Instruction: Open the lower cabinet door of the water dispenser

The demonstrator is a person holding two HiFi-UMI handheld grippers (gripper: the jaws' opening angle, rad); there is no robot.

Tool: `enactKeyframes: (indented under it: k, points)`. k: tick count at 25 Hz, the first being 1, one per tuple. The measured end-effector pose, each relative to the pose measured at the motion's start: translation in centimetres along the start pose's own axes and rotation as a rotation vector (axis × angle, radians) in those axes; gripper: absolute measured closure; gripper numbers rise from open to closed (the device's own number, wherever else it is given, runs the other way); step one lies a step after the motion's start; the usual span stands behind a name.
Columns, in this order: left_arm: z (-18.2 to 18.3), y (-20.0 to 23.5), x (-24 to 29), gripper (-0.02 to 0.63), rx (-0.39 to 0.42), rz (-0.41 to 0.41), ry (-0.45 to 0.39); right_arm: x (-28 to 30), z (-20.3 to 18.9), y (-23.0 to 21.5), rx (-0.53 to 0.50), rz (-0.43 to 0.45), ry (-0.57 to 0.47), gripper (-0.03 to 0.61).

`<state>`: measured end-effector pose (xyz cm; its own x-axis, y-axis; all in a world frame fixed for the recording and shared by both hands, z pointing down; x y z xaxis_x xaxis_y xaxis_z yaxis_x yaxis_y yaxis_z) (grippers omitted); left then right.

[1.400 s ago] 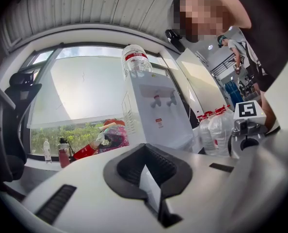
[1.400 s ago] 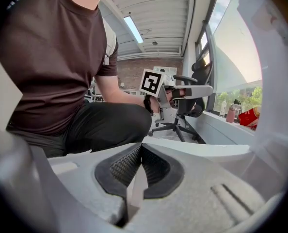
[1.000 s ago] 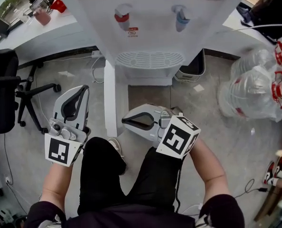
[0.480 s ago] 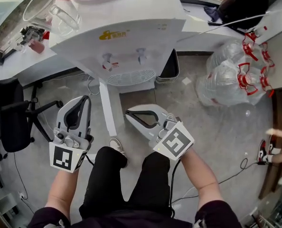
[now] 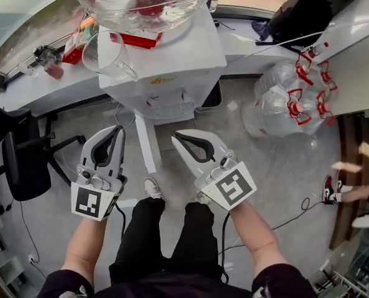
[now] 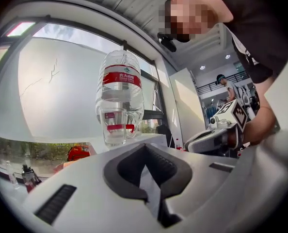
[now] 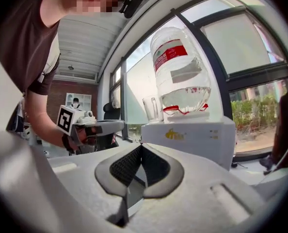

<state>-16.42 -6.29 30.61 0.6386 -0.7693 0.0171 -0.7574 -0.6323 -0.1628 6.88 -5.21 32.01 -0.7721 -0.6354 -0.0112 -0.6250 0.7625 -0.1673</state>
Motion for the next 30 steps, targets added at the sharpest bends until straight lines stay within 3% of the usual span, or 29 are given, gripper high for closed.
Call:
enactKeyframes:
  k: [13, 20, 26, 30]
  points:
    - [7.9, 2.4, -0.1, 0.607, -0.061, 0.038, -0.020, 0.4, 10.0, 1.6, -0.023, -0.096, 0.052, 0.572]
    - [13.2, 2.7, -0.8, 0.607, -0.056, 0.066, -0.054, -0.2, 15.3, 2.8, -0.055, -0.096, 0.060, 0.574]
    - [17.2, 1.8, -1.6, 0.607, -0.075, 0.092, -0.071, -0.3, 19.7, 4.4, -0.100, -0.055, -0.004, 0.572]
    - [20.5, 1.9, -2.2, 0.607, -0.039, 0.121, -0.090, -1.7, 21.9, 5.1, -0.049, -0.084, 0.079, 0.573]
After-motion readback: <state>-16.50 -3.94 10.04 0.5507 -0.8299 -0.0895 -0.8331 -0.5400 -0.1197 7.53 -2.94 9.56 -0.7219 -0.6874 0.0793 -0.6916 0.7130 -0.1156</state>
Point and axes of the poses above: the fingertips, and each gripper's own axes: x forward along the fingers, y to its left, z out of its top, the point moved 10 cm from there along -x, backward along the fingers, and after that the axes turned 6 degrees about x, right-handed, at the moved point
